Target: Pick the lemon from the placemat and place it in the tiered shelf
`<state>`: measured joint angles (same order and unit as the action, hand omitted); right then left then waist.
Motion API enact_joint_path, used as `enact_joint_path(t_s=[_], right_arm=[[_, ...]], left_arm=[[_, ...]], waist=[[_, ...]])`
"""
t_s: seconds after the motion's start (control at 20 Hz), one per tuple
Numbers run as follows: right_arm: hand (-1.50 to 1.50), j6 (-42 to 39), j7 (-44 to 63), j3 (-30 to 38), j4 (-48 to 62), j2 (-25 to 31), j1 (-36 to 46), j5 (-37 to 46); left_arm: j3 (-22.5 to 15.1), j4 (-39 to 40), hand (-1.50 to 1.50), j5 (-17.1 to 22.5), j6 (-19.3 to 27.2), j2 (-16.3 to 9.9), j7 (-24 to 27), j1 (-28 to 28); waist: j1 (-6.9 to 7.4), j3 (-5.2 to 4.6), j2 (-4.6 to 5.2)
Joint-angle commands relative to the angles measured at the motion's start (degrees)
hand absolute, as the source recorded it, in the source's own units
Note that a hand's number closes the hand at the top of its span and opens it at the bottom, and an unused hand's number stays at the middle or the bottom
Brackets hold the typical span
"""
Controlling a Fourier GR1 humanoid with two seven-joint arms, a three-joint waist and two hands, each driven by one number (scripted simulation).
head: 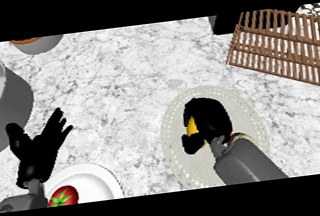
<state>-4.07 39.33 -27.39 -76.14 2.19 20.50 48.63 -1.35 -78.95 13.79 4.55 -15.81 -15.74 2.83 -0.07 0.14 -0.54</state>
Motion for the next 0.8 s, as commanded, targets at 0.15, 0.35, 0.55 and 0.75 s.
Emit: enact_joint_path(t_s=[0.15, 0.35, 0.55, 0.75], right_arm=[[1.5, 0.75, 2.36, 7.25, -10.97, 1.04, -1.48, -2.57], [1.5, -0.75, 5.47, 11.69, -21.91, 4.19, -3.07, -4.18], [1.5, -2.63, 13.22, 10.81, -33.71, 4.56, 0.22, 0.86], [1.5, -7.49, 21.23, 15.69, -41.94, 7.07, 7.19, 3.7]], left_arm=[[-0.57, 4.81, 0.0, -1.65, 0.26, 2.84, 1.63, 0.61], [0.05, 2.82, 0.0, -2.1, 0.94, 2.13, 0.82, -0.21], [1.38, 3.94, 0.0, -0.89, -1.0, 1.45, 2.29, -1.7], [3.3, 2.07, 0.0, 0.39, -2.81, -1.43, 0.91, -2.52]], waist=[[-0.47, -0.15, 0.49], [-0.81, -0.15, 0.34], [-1.13, -0.21, 0.13], [-0.84, -0.24, 0.03]])
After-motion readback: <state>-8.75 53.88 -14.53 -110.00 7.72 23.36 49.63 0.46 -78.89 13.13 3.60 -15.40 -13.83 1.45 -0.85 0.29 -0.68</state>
